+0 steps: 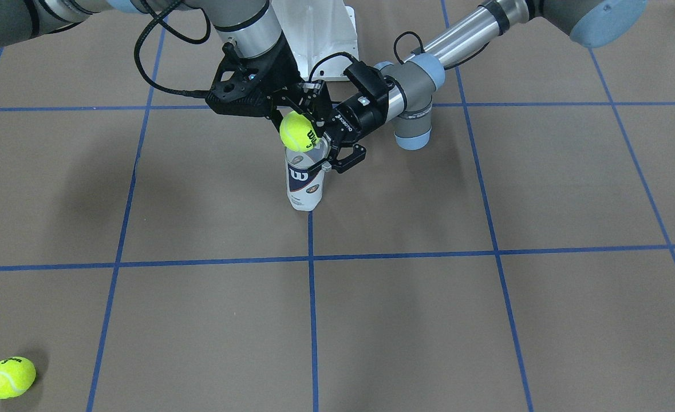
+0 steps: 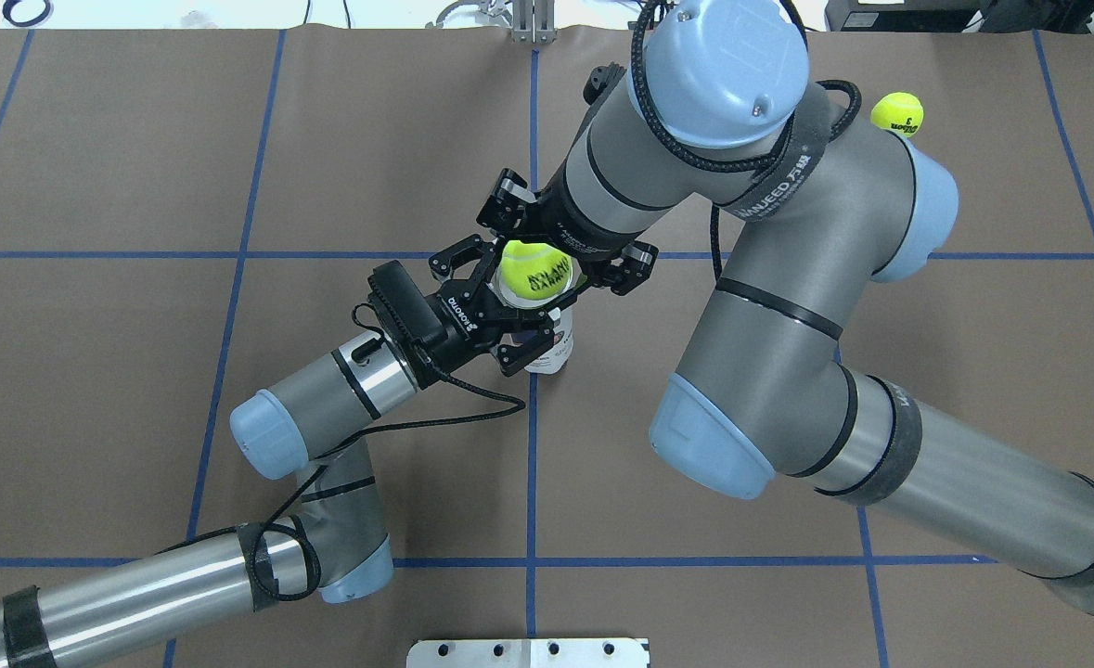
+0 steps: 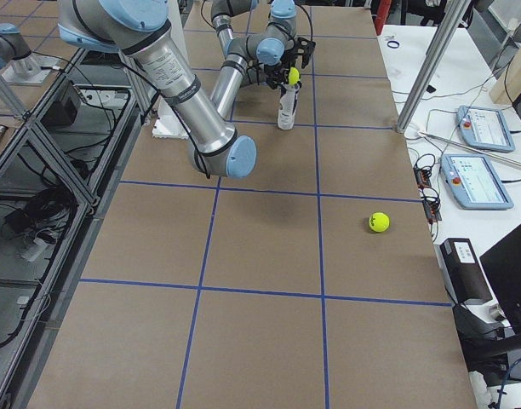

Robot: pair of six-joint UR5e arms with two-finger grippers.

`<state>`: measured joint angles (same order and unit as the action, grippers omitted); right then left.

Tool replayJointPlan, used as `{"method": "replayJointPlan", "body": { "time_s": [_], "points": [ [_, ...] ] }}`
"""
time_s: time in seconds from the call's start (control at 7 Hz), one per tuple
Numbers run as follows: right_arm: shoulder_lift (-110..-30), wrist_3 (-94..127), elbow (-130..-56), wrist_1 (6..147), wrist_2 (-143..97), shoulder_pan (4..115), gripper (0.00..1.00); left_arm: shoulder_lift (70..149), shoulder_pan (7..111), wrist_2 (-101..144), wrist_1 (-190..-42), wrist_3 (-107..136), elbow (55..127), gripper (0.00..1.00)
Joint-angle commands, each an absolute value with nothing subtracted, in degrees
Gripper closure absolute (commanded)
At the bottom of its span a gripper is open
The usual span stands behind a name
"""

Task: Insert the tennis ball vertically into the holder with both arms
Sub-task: 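Lower the ball into the can and open the right gripper, then move the right gripper to the farther tennis ball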

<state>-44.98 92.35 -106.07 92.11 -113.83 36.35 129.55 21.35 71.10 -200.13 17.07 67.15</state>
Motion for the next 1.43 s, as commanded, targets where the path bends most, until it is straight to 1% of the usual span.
{"method": "replayJointPlan", "body": {
  "time_s": [0.0, 0.29, 0.43, 0.57, 1.0, 1.14, 1.29],
  "points": [
    [-44.82, 92.2, -106.26, 92.11, -113.82, 36.3, 0.0, 129.64, 21.36, 71.1, -200.04, 17.14, 67.15, 0.18],
    [-45.96, 91.94, -106.52, 91.93, -113.91, 37.43, 0.0, 129.55, 21.36, 71.1, -200.04, 17.14, 67.15, 0.16],
    [-47.71, 91.41, -106.78, 91.67, -114.43, 39.53, 0.0, 129.55, 21.36, 71.1, -200.04, 17.14, 67.15, 0.12],
    [-48.86, 91.06, -106.79, 91.5, -114.61, 41.2, 0.0, 129.55, 21.36, 71.1, -200.13, 17.14, 67.15, 0.11],
    [-52.98, 84.85, -106.44, 91.41, -118.29, 46.56, 0.0, 129.46, 21.36, 71.1, -200.04, 16.96, 67.15, 0.12],
    [-55.26, 78.72, -104.96, 91.58, -119.87, 50.06, 0.0, 129.46, 21.36, 71.1, -200.04, 16.88, 67.06, 0.12],
    [-55.72, 72.14, -99.81, 91.5, -125.54, 55.14, 0.0, 129.46, 21.36, 71.1, -200.04, 16.96, 67.06, 0.12]
  ]
}}
